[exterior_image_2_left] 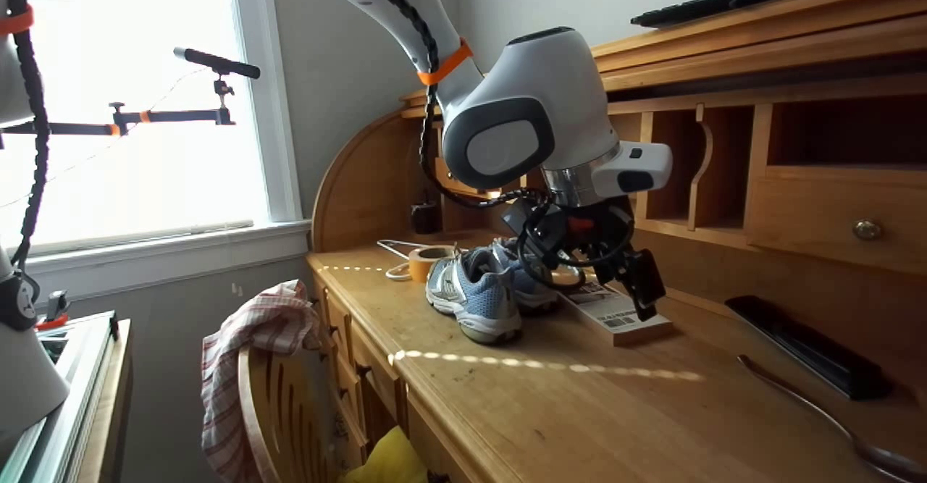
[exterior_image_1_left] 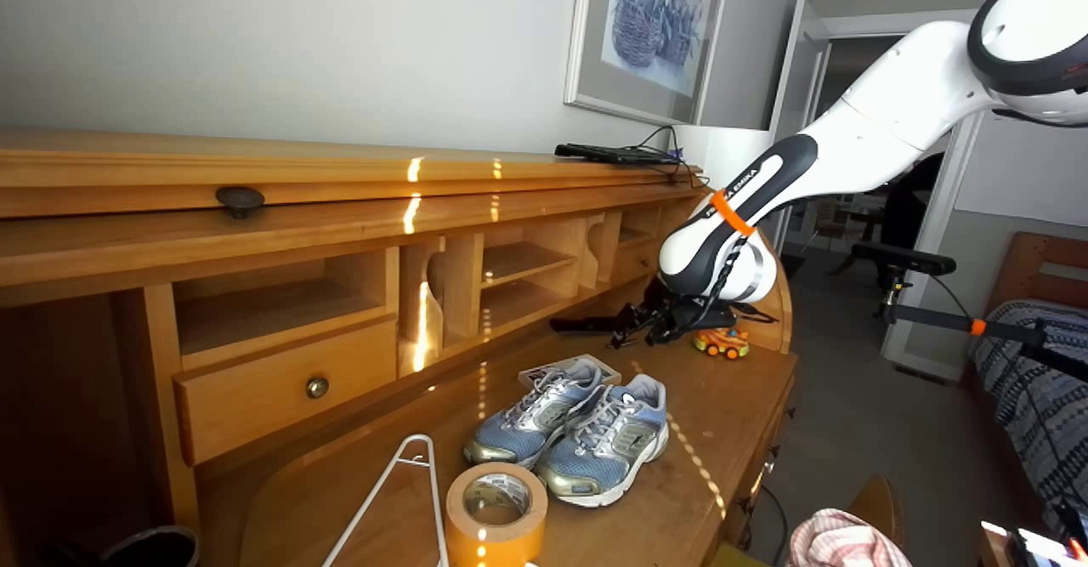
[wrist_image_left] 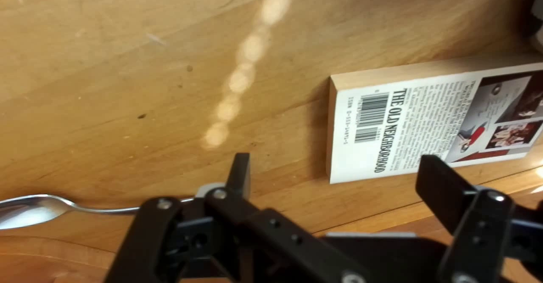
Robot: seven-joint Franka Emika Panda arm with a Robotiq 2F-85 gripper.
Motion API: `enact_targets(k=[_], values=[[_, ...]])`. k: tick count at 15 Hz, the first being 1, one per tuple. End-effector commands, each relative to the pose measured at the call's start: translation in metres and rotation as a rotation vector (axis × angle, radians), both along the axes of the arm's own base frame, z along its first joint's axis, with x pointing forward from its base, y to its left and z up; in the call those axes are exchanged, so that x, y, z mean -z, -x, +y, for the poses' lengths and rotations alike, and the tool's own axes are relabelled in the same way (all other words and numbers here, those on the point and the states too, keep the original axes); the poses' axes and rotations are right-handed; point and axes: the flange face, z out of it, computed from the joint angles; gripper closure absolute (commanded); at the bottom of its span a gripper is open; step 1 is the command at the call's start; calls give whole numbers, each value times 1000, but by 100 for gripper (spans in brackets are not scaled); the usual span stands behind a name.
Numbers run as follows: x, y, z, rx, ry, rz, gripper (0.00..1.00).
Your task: Remove the book from the shelf
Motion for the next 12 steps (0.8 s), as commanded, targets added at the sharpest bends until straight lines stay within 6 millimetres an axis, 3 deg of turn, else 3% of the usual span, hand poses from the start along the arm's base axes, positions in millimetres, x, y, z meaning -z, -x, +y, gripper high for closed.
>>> enact_targets(k=[1,12], values=[[13,-10,-4,-7,-48,0,0],[46,-32,1,-12,-93,3,0]])
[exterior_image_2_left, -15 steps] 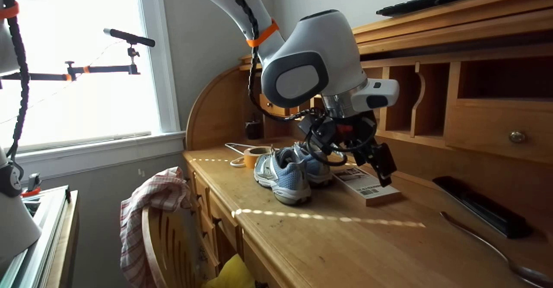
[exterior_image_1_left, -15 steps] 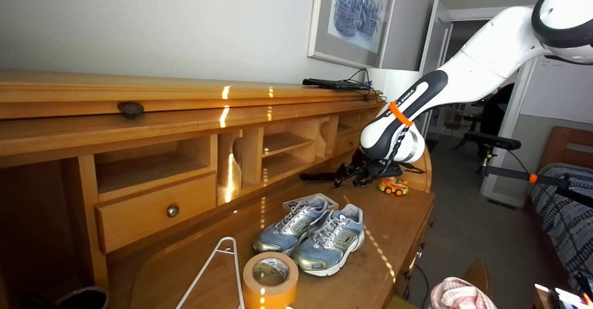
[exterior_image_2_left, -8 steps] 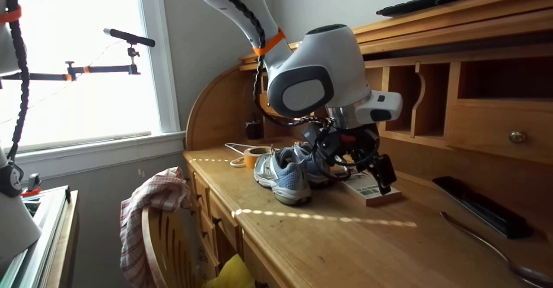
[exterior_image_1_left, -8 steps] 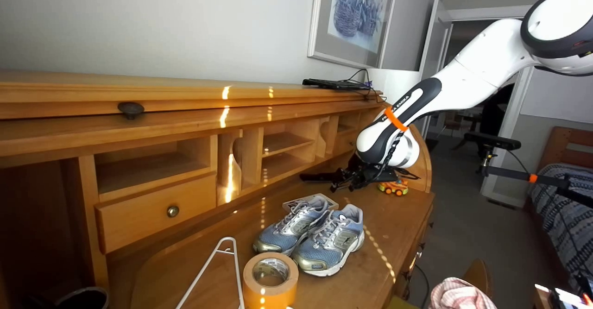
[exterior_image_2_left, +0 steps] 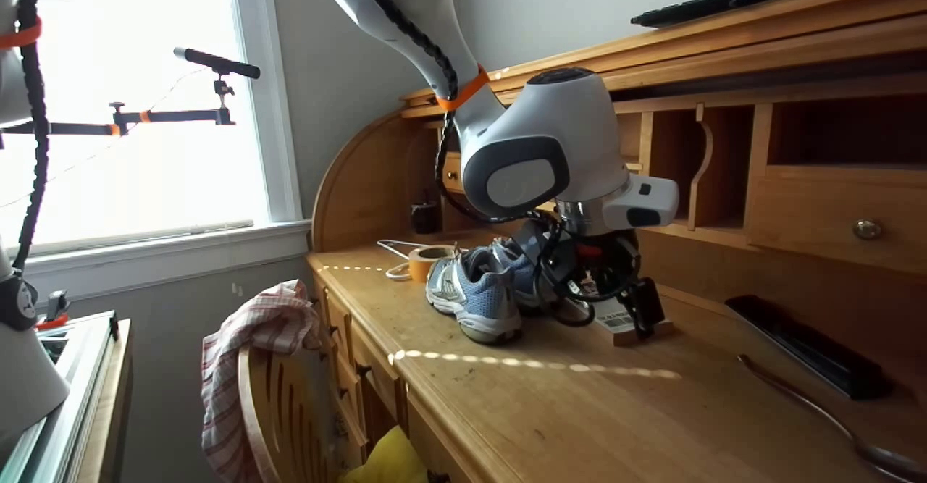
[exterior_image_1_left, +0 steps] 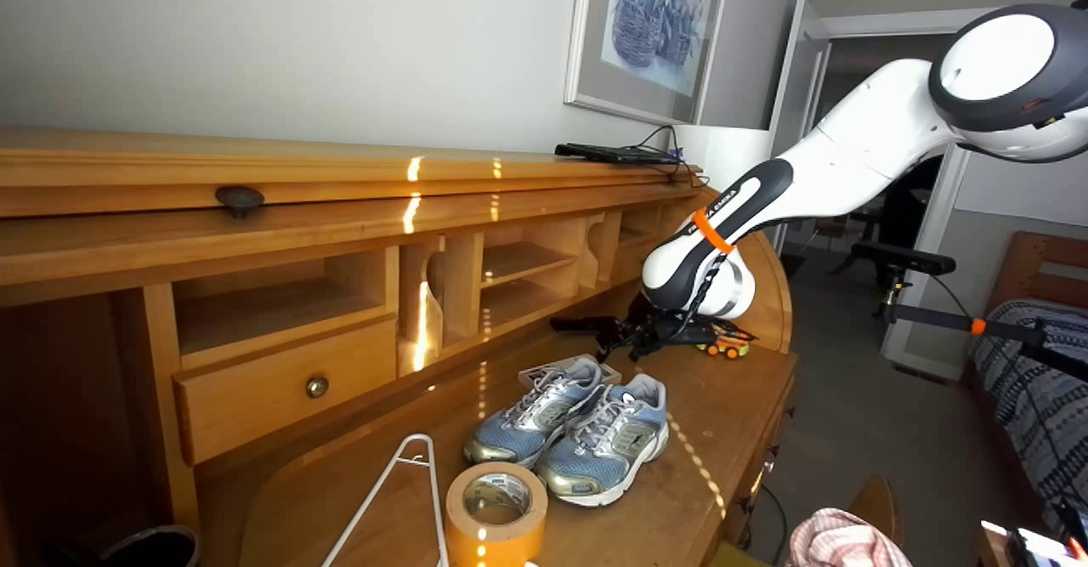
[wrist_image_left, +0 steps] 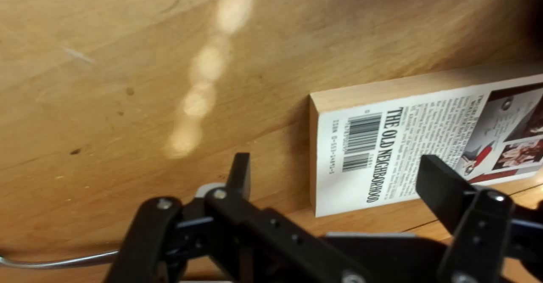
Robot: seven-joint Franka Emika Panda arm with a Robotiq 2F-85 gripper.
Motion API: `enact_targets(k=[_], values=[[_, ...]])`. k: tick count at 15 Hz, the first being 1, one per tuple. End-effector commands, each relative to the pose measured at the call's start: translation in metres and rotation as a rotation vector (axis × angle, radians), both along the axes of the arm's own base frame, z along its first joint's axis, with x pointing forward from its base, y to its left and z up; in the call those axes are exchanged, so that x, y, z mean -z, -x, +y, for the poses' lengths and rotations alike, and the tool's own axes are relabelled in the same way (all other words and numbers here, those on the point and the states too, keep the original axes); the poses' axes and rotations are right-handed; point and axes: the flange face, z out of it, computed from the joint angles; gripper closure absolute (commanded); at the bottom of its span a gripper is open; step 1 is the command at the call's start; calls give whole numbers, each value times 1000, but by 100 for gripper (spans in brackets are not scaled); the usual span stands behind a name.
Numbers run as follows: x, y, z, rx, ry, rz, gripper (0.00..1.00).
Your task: Remove the book from the shelf
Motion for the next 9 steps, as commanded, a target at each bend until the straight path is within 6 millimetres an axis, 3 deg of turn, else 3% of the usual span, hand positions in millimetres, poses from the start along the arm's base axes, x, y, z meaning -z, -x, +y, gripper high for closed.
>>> enact_targets(k=[1,9], values=[[11,-10,-2,-9,-39,0,0],[29,-18,3,-14,-61,4,0]])
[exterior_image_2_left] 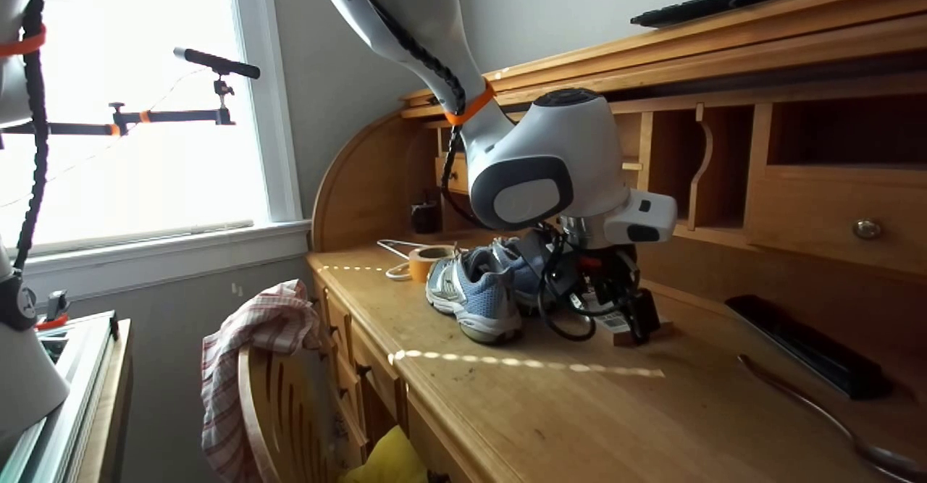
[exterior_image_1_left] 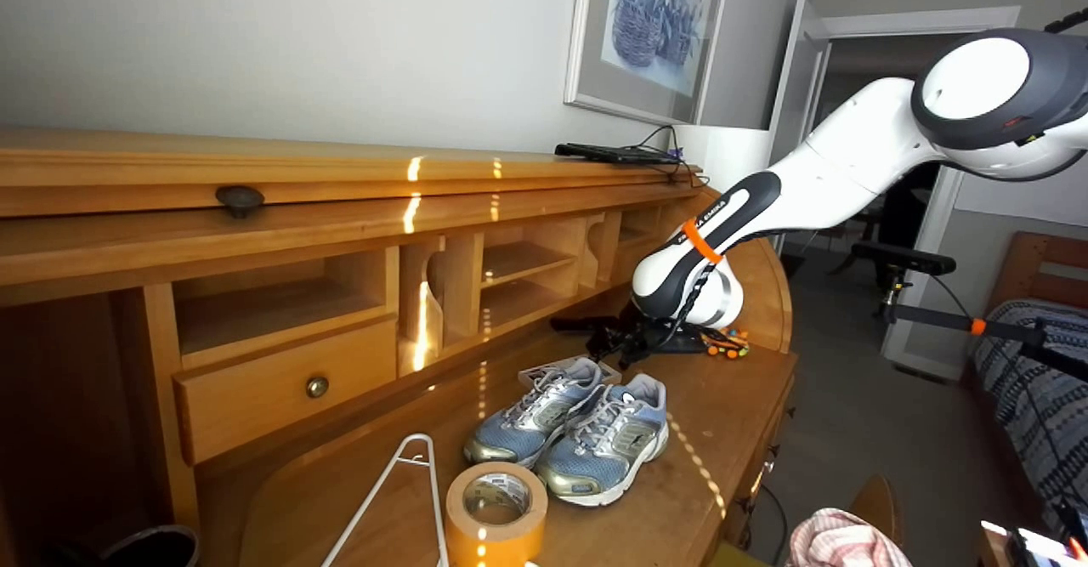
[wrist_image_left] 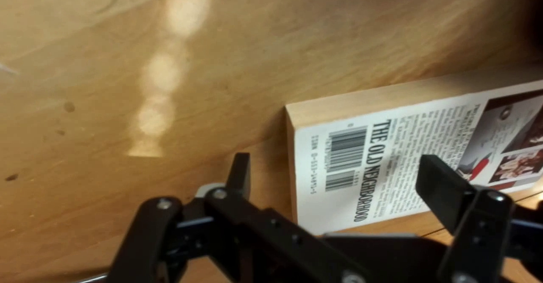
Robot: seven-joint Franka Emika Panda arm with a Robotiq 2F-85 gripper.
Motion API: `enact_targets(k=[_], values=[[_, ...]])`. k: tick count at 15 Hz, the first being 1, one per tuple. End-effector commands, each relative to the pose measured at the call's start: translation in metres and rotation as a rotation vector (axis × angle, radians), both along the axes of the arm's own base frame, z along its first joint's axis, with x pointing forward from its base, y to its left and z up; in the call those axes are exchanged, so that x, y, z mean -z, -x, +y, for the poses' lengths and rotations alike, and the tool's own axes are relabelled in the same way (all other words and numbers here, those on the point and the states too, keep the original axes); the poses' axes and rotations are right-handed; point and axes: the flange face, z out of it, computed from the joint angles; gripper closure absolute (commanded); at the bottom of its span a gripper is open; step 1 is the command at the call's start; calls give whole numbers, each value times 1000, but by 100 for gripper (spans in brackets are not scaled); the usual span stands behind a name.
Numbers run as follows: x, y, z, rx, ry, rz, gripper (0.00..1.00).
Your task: Remove the book from the shelf
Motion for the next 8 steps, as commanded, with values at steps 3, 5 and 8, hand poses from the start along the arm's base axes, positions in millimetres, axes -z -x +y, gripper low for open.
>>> enact_targets(k=[3,5,8], values=[[15,-6,-4,-9,-37,9,32],[13,-10,-2,-16,-45,1,49],[11,-14,2,-28,-65,1,70]])
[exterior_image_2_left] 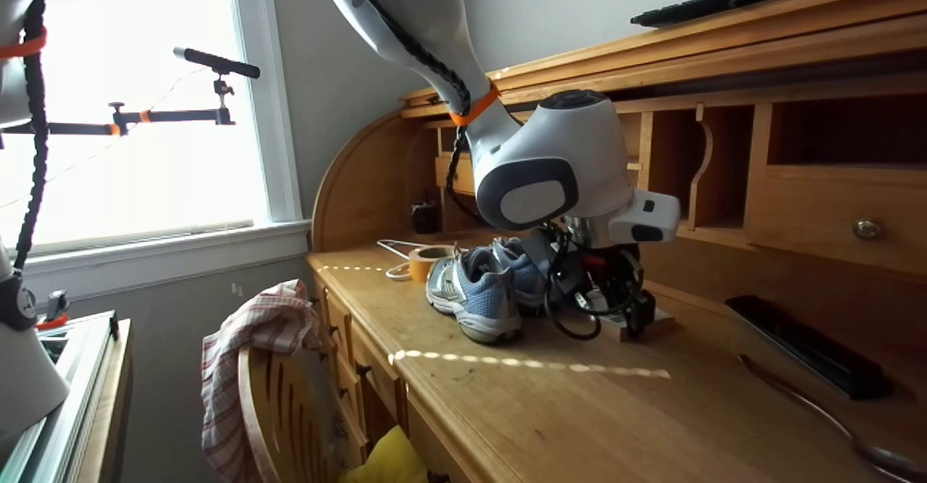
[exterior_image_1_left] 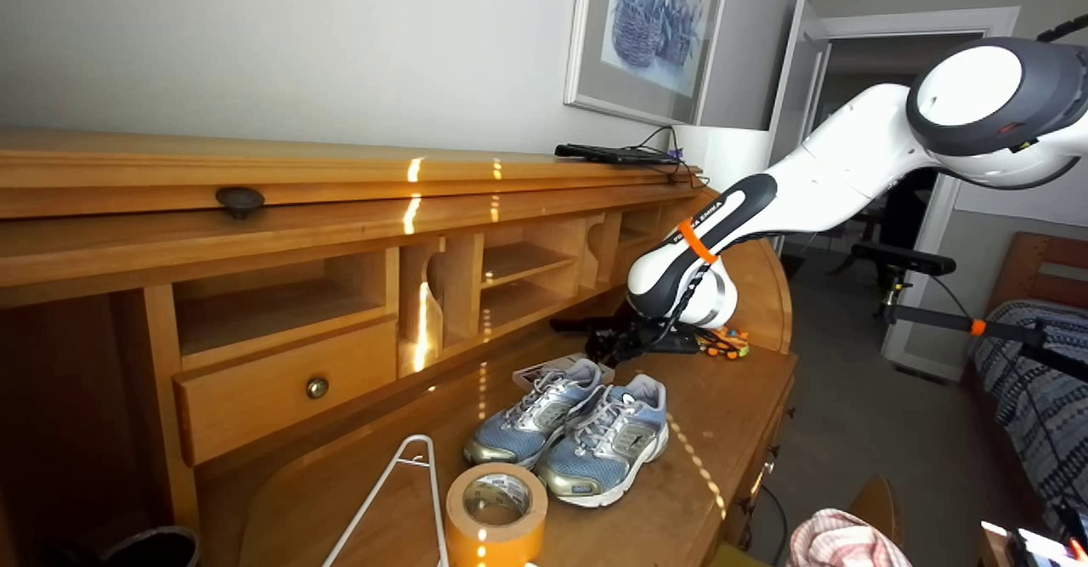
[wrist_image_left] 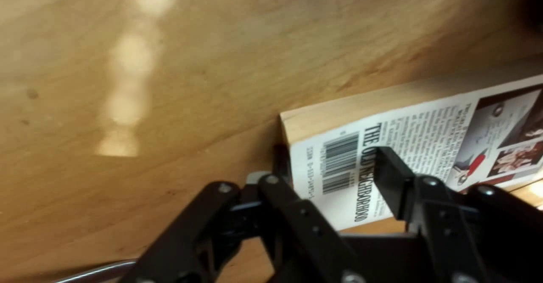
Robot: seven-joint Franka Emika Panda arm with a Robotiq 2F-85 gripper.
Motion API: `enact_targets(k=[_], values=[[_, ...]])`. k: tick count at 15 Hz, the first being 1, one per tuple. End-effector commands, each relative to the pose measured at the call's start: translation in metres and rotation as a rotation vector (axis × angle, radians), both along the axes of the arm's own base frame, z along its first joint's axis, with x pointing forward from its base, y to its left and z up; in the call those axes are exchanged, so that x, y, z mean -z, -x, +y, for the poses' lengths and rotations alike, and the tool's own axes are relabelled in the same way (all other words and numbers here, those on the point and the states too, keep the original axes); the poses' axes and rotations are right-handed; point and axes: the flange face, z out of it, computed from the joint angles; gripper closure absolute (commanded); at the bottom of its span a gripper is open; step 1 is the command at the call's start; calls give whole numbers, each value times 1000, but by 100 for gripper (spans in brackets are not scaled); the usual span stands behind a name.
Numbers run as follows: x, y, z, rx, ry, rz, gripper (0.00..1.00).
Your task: Remove the book from the shelf
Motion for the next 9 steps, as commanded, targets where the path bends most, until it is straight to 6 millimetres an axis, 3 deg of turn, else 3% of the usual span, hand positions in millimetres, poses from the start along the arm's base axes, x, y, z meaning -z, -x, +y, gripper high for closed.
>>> enact_targets(k=[1,4,9], values=[[10,-4,3,-29,-54,24,77],[-1,-3,7,-50,-67,55,98],[-23,0,7,-82,-65,78,96]])
